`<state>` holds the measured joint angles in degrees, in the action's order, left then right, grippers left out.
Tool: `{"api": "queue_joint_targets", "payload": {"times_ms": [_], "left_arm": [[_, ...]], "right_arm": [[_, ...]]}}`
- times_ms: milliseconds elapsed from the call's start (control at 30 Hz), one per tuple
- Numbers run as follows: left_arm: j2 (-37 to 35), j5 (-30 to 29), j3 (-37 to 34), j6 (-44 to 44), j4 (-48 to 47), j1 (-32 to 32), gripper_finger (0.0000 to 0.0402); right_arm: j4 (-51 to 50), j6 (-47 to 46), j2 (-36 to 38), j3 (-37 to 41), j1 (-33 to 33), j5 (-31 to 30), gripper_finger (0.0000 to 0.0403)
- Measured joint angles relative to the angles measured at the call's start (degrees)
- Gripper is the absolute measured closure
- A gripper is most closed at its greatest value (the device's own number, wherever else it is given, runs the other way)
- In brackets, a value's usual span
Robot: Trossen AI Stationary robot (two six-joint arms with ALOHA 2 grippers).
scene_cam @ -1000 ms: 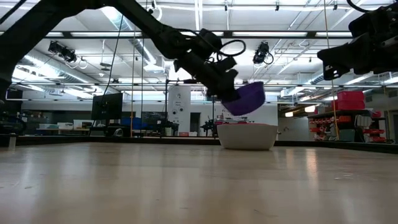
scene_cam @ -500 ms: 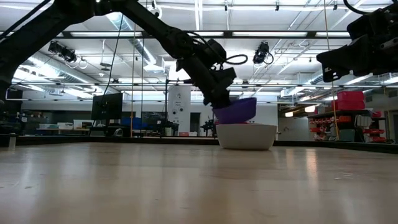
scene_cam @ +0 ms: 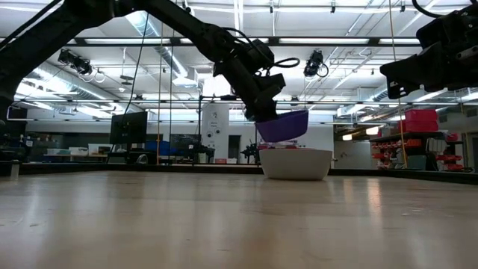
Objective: Nest bowls inside each other
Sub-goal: Stack the dark blue bowl on the red bowl
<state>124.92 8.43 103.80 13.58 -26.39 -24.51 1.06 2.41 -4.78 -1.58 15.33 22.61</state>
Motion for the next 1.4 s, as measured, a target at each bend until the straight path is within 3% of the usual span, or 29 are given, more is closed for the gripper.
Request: {"api": "queue_joint_targets", "payload": {"times_ms": [233,567,767,933,1400], "left_arm": [[0.5,-1.8,4.4,0.4,-7.2,1.2,0.0395],[17.0,-5.7,31.4,2.7,-28.0,2.5,0.0395],[16.9,-5.3,29.9,2.7,-29.4,1.6,0.0395],[16.9,0.9,30.0,2.2,-27.6,1.4,0.0395],[16.9,1.3,30.0,0.4,-28.7,1.0,0.0395]], "right_arm": [[0.0,0.0,0.0,0.0,0.0,0.0,0.039],[0.0,0.0,-0.1,0.0,0.0,-0.1,0.039],[0.0,0.0,-0.1,0.0,0.0,0.1,0.039],[0.0,0.0,-0.1,0.0,0.0,0.0,0.039],[0.0,0.0,-0.1,0.0,0.0,0.0,0.039]]}}
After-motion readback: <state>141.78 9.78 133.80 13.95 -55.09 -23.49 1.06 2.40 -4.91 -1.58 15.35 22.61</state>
